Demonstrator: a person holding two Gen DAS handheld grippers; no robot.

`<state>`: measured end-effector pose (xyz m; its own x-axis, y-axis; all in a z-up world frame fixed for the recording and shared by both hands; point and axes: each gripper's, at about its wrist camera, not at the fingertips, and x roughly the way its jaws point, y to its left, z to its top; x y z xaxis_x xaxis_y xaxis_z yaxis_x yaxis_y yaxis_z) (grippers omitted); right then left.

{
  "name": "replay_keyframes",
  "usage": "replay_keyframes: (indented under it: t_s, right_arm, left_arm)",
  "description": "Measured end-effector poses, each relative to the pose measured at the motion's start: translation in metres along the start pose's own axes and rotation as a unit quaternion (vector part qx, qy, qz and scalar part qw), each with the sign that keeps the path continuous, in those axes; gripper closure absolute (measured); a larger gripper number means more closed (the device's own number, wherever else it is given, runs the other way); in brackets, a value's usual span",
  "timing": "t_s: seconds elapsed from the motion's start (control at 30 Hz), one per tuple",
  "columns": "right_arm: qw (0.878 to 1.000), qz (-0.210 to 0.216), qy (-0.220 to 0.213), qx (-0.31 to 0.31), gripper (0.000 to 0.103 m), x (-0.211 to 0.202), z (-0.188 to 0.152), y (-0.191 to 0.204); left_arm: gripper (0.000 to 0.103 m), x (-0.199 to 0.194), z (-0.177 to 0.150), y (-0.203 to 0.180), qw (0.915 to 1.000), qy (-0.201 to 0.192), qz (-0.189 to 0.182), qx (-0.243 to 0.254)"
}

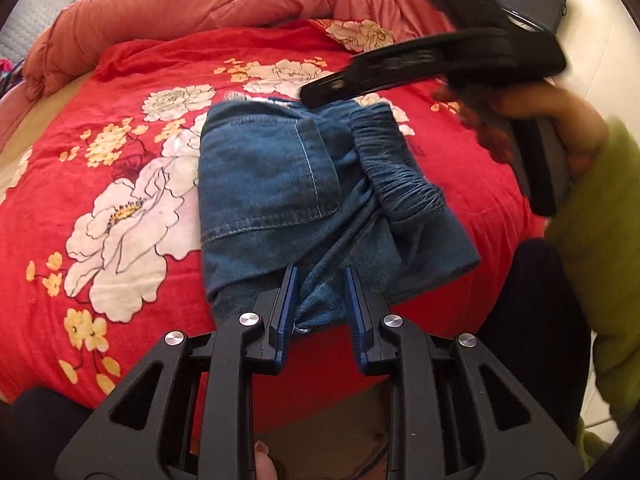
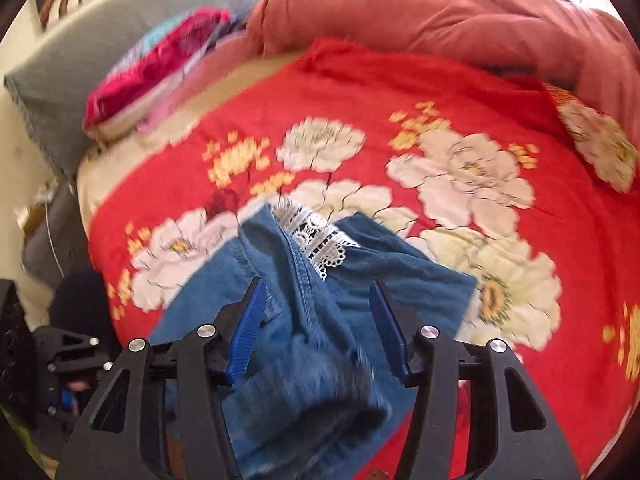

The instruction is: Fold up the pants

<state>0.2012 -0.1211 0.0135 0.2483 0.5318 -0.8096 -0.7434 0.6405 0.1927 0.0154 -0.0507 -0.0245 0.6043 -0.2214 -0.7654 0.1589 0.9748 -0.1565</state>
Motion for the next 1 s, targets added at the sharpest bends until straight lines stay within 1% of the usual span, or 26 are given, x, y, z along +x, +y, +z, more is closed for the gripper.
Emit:
replay_keyframes:
  t_s: [0.03,0.07,0.1,0.13,0.17,0.2,0.3,0.33,0.37,0.43,0.5,0.53,0.57,0.67,0.7,0.77,0.87,0.93,0.97,1.0]
  right_arm:
    - [1.000,-0.006,0.014,-0.004,0.051,0.008,0.001,0.001]
    - [0.999,-0.013,0.030,-0.010,0.054,0.016,0.001,0.002]
    - [0.998,-0.023,0.055,-0.020,0.073,0.029,0.000,0.004]
    - [0.997,-0.019,0.065,-0.022,0.088,0.035,-0.003,0.004]
    - [0.998,-0.008,0.065,-0.021,0.088,0.039,-0.006,0.007]
    - [0.998,-0.017,0.054,-0.031,0.093,0.037,-0.008,0.013]
    - [0.999,-0.033,0.016,-0.035,0.095,0.021,-0.005,0.021]
    - [0.997,-0.060,0.000,-0.046,0.097,0.014,0.001,0.025]
    - [0.996,-0.076,-0.002,-0.056,0.097,0.013,0.006,0.026]
    - [0.995,-0.090,0.012,-0.052,0.097,0.023,0.012,0.023]
    - [0.991,-0.110,0.035,-0.066,0.097,0.041,0.010,0.022]
    - [0.990,-0.112,0.044,-0.066,0.097,0.050,0.007,0.021]
    - [0.990,-0.113,0.048,-0.066,0.097,0.055,0.004,0.020]
    - [0.993,-0.105,0.036,-0.042,0.096,0.056,-0.001,0.013]
    - [0.993,-0.106,0.033,-0.036,0.092,0.055,0.000,0.012]
    - [0.994,-0.102,0.020,-0.019,0.088,0.049,-0.001,0.007]
    - [0.996,-0.091,0.000,0.004,0.081,0.037,-0.003,0.005]
    - [0.996,-0.091,-0.018,0.013,0.069,0.024,-0.003,0.005]
    - [0.995,-0.089,-0.027,0.019,0.067,0.017,-0.004,0.004]
    - [0.995,-0.087,-0.036,0.024,0.061,0.011,-0.004,0.004]
  left_arm:
    - [0.086,0.000,0.000,0.001,1.0000,-0.001,-0.003,-0.001]
    - [0.086,0.000,0.000,0.002,1.0000,-0.001,-0.006,-0.002]
    - [0.086,0.000,0.000,0.004,0.9999,-0.001,-0.011,-0.005]
    - [0.086,0.000,0.000,0.005,0.9999,-0.001,-0.013,-0.008]
    - [0.086,0.000,-0.001,0.005,0.9999,-0.001,-0.015,-0.009]
    - [0.086,-0.001,-0.001,0.005,0.9998,-0.002,-0.015,-0.009]
    - [0.086,-0.002,-0.001,0.006,0.9997,-0.004,-0.019,-0.012]
    - [0.086,-0.002,0.000,0.006,0.9997,-0.005,-0.021,-0.013]
    - [0.086,-0.001,0.000,0.006,0.9996,-0.005,-0.022,-0.016]
    - [0.086,-0.001,0.000,0.006,0.9996,-0.006,-0.022,-0.015]
    - [0.086,-0.001,0.000,0.006,0.9997,-0.007,-0.020,-0.015]
    - [0.086,-0.002,0.000,0.006,0.9997,-0.008,-0.019,-0.015]
    - [0.086,-0.002,0.000,0.005,0.9997,-0.008,-0.019,-0.014]
    - [0.086,-0.001,0.000,0.005,0.9997,-0.008,-0.020,-0.015]
    - [0.086,-0.001,0.000,0.005,0.9997,-0.007,-0.019,-0.015]
    - [0.086,-0.002,0.000,0.005,0.9997,-0.006,-0.019,-0.015]
    - [0.086,-0.002,0.000,0.004,0.9997,-0.005,-0.018,-0.017]
    - [0.085,-0.002,0.000,0.003,0.9997,-0.005,-0.017,-0.016]
    - [0.085,-0.002,0.000,0.003,0.9997,-0.005,-0.017,-0.016]
    - [0.084,-0.003,0.000,0.003,0.9997,-0.005,-0.018,-0.016]
